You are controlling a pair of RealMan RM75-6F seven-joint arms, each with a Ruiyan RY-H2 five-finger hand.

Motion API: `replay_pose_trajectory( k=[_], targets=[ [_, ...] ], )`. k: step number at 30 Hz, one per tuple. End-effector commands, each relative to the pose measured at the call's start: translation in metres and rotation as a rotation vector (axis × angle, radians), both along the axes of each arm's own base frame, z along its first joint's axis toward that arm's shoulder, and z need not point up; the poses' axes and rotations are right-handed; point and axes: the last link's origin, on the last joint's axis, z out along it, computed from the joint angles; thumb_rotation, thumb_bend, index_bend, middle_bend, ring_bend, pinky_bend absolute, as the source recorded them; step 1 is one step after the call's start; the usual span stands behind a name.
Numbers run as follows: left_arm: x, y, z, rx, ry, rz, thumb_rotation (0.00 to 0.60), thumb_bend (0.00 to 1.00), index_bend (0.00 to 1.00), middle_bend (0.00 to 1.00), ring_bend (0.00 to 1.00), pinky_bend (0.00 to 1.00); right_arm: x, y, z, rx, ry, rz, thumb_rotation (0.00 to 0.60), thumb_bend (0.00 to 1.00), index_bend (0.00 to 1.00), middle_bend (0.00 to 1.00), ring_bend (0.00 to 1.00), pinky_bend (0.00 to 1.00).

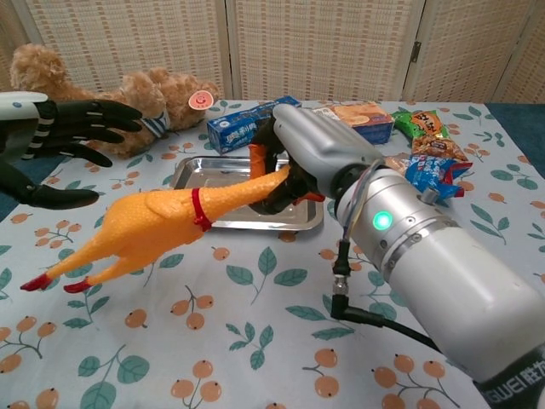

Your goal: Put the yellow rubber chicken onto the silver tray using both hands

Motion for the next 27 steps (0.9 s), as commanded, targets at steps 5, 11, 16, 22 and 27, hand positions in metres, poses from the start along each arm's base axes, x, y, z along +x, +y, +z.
replay_pose_trajectory(
  k=[5,11,16,22,27],
  targets=[
    [-0.028,0.005,0.029,0.122,0.141,-0.028,0.600,0.29,0.00,0.00,0.00,0.09,-0.002,-0.017,0.002,-0.064,-0.042,-0.038,0.600,0.24,0.89,0.65,0.73,0.74],
    [-0.058,0.001,0.041,0.213,0.195,0.020,0.600,0.29,0.00,0.00,0.00,0.09,-0.006,-0.050,0.002,-0.176,-0.109,-0.097,0.600,0.24,0.89,0.65,0.73,0.74],
    [-0.077,-0.004,0.040,0.206,0.199,0.051,0.600,0.29,0.00,0.00,0.00,0.08,-0.013,-0.075,-0.016,-0.231,-0.132,-0.133,0.600,0.24,0.89,0.65,0.73,0.73],
    [-0.085,0.002,0.040,0.197,0.202,0.054,0.600,0.29,0.00,0.00,0.00,0.08,-0.023,-0.089,-0.036,-0.236,-0.054,-0.138,0.600,0.24,0.89,0.65,0.72,0.72],
    [-0.092,0.008,0.038,0.185,0.204,0.071,0.600,0.29,0.00,0.00,0.00,0.08,-0.032,-0.095,-0.045,-0.196,-0.028,-0.149,0.600,0.24,0.88,0.65,0.68,0.71]
  ],
)
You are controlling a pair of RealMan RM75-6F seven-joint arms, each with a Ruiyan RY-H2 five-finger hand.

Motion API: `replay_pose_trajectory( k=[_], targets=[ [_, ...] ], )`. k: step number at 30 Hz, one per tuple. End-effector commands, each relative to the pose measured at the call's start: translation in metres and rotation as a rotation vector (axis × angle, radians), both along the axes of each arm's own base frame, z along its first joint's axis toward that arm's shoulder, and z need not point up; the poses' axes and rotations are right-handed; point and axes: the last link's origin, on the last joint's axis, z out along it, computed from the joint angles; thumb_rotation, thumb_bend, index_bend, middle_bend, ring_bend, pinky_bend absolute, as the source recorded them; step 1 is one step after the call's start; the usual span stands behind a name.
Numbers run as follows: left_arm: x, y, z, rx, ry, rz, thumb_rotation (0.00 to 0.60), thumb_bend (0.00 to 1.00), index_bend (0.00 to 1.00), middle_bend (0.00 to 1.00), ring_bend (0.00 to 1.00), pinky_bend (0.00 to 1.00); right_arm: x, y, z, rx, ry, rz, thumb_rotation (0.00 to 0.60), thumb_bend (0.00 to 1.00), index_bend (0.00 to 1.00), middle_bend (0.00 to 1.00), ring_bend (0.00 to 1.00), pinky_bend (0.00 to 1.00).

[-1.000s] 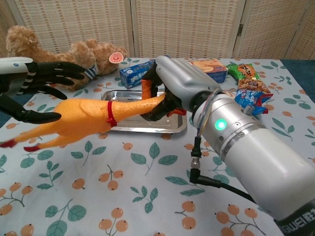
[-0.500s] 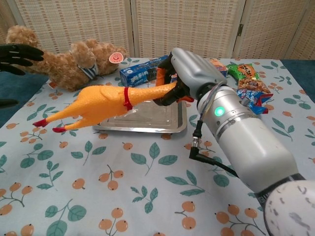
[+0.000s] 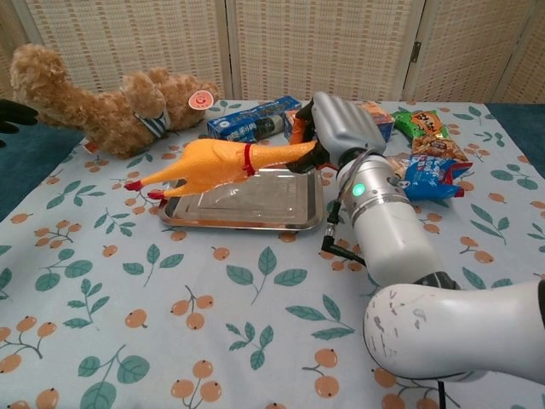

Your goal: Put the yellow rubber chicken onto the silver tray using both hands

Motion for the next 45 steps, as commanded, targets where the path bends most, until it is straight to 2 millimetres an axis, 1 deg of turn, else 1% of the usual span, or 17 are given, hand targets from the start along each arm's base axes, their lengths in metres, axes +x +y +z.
replay_pose_trajectory(
  k=[1,3,5,7,9,10,12,15,16,18,22,25,32,35,38,43,45],
  targets=[
    [-0.002,0.003,-0.001,-0.006,-0.003,0.008,0.600,0.29,0.00,0.00,0.00,0.08,0.001,0.000,-0.011,0.041,-0.004,0.001,0.600,0.24,0.88,0.65,0.67,0.70],
    [-0.004,0.004,-0.002,-0.009,-0.003,0.013,0.600,0.29,0.00,0.00,0.00,0.08,0.000,-0.001,-0.013,0.052,-0.004,0.000,0.600,0.24,0.85,0.65,0.65,0.70],
    [-0.007,0.006,-0.002,-0.005,0.001,0.023,0.600,0.29,0.00,0.00,0.00,0.08,-0.005,-0.002,-0.016,0.066,0.025,0.004,0.600,0.24,0.77,0.64,0.60,0.67],
    [-0.008,0.007,-0.003,0.000,-0.001,0.026,0.600,0.29,0.00,0.00,0.00,0.08,-0.009,-0.003,-0.017,0.066,0.060,0.003,0.600,0.24,0.65,0.60,0.53,0.62],
    [-0.008,0.007,-0.005,-0.003,-0.005,0.028,0.600,0.29,0.00,0.00,0.00,0.08,-0.013,-0.004,-0.017,0.065,0.097,-0.002,0.600,0.24,0.51,0.48,0.42,0.54],
    [-0.008,0.007,-0.005,-0.006,-0.005,0.029,0.600,0.29,0.00,0.00,0.00,0.08,-0.018,-0.005,-0.018,0.072,0.126,-0.011,0.600,0.24,0.46,0.43,0.38,0.51],
    [-0.007,0.007,-0.007,-0.010,-0.005,0.027,0.600,0.29,0.00,0.00,0.00,0.08,-0.025,-0.007,-0.018,0.100,0.163,-0.030,0.600,0.24,0.28,0.28,0.24,0.41],
    [-0.006,0.008,-0.010,-0.021,-0.007,0.027,0.600,0.29,0.00,0.00,0.00,0.08,-0.033,-0.011,-0.016,0.153,0.175,-0.057,0.600,0.24,0.05,0.13,0.11,0.31],
    [-0.006,0.008,-0.011,-0.024,-0.006,0.027,0.600,0.29,0.00,0.00,0.00,0.08,-0.034,-0.012,-0.013,0.161,0.168,-0.061,0.600,0.24,0.03,0.11,0.09,0.29],
    [-0.005,0.009,-0.012,-0.029,-0.006,0.029,0.600,0.29,0.00,0.00,0.00,0.08,-0.036,-0.013,-0.008,0.168,0.160,-0.059,0.600,0.24,0.00,0.08,0.06,0.26],
    [-0.005,0.009,-0.013,-0.033,-0.006,0.035,0.600,0.29,0.00,0.00,0.00,0.08,-0.040,-0.014,0.001,0.176,0.163,-0.050,0.600,0.23,0.00,0.02,0.01,0.18],
    [-0.006,0.007,-0.012,-0.029,-0.004,0.038,0.600,0.29,0.00,0.00,0.00,0.08,-0.041,-0.013,0.010,0.176,0.163,-0.026,0.600,0.19,0.00,0.00,0.00,0.11],
    [-0.014,-0.005,-0.004,-0.008,-0.004,0.048,0.600,0.29,0.00,0.00,0.00,0.08,-0.036,0.014,0.050,0.176,0.126,0.106,0.600,0.09,0.00,0.00,0.00,0.03],
    [-0.023,-0.016,0.006,0.013,0.057,0.028,0.600,0.29,0.00,0.00,0.00,0.08,-0.039,0.036,0.075,0.161,0.129,0.162,0.600,0.09,0.00,0.00,0.00,0.01],
    [-0.038,-0.032,0.021,0.082,0.119,0.031,0.600,0.29,0.00,0.00,0.00,0.08,-0.055,0.065,0.106,0.147,0.164,0.186,0.600,0.09,0.00,0.00,0.00,0.01],
    [-0.062,-0.066,0.039,0.303,0.212,0.041,0.600,0.31,0.00,0.00,0.00,0.06,-0.112,0.124,0.163,0.182,0.353,0.075,0.600,0.09,0.00,0.00,0.00,0.00],
    [-0.069,-0.078,0.041,0.371,0.225,0.053,0.600,0.31,0.00,0.00,0.00,0.06,-0.134,0.146,0.181,0.183,0.382,0.014,0.600,0.09,0.00,0.00,0.00,0.00]
  ],
)
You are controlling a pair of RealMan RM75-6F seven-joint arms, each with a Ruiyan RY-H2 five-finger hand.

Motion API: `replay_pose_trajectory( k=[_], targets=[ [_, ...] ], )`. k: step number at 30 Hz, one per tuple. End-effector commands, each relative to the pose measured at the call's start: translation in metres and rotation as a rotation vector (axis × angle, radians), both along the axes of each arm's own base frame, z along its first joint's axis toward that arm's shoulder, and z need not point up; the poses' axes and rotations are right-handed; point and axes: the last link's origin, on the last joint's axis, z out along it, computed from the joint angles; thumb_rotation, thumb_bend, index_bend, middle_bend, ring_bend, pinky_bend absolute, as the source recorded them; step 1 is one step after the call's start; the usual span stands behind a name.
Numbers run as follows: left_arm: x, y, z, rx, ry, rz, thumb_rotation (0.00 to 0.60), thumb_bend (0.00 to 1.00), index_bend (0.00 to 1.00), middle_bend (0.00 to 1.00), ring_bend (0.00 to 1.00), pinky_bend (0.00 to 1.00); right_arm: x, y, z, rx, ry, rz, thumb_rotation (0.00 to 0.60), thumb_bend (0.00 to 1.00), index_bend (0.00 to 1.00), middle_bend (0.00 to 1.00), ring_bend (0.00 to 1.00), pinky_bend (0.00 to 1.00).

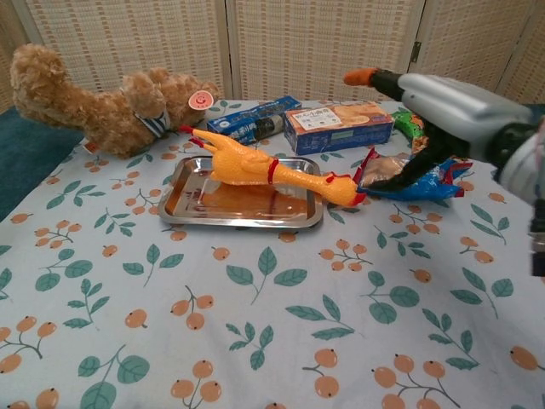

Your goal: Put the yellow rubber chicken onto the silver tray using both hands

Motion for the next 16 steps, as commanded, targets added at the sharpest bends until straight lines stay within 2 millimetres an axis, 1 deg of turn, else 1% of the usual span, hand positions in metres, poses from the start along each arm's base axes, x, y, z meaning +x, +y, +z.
replay_pose_trajectory(
  k=[1,3,4,6,7,8,10,13,16],
  targets=[
    [-0.025,-0.040,0.010,0.192,0.091,0.028,0.600,0.31,0.00,0.00,0.00,0.06,-0.073,0.077,0.062,-0.045,0.189,-0.146,0.600,0.09,0.00,0.00,0.00,0.00],
    [-0.028,-0.049,0.010,0.229,0.115,0.025,0.600,0.31,0.00,0.00,0.00,0.06,-0.093,0.097,0.080,-0.118,0.222,-0.177,0.600,0.09,0.00,0.00,0.00,0.00],
    [-0.028,-0.052,0.010,0.254,0.137,0.016,0.600,0.31,0.00,0.00,0.00,0.06,-0.104,0.111,0.090,-0.174,0.238,-0.196,0.600,0.09,0.00,0.00,0.00,0.00],
    [-0.023,-0.055,0.012,0.282,0.170,-0.021,0.600,0.31,0.00,0.00,0.00,0.05,-0.120,0.131,0.101,-0.234,0.232,-0.226,0.600,0.09,0.00,0.00,0.00,0.00],
    [-0.020,-0.058,0.012,0.291,0.173,-0.046,0.600,0.31,0.00,0.00,0.00,0.05,-0.130,0.142,0.106,-0.253,0.202,-0.250,0.600,0.09,0.00,0.00,0.00,0.00],
    [-0.019,-0.059,0.012,0.289,0.173,-0.053,0.600,0.31,0.00,0.00,0.00,0.05,-0.136,0.147,0.109,-0.261,0.170,-0.275,0.600,0.09,0.00,0.00,0.00,0.00],
    [-0.018,-0.062,0.011,0.275,0.181,-0.038,0.600,0.31,0.00,0.00,0.00,0.05,-0.145,0.150,0.118,-0.245,0.196,-0.271,0.600,0.09,0.00,0.00,0.00,0.00],
    [-0.020,-0.062,0.006,0.229,0.224,0.019,0.600,0.31,0.00,0.00,0.00,0.05,-0.150,0.148,0.130,-0.263,0.154,-0.288,0.600,0.09,0.00,0.00,0.00,0.00],
    [-0.018,-0.059,0.003,0.198,0.241,0.041,0.600,0.32,0.00,0.00,0.00,0.05,-0.152,0.146,0.135,-0.270,0.140,-0.288,0.600,0.09,0.00,0.00,0.00,0.00]
  ],
)
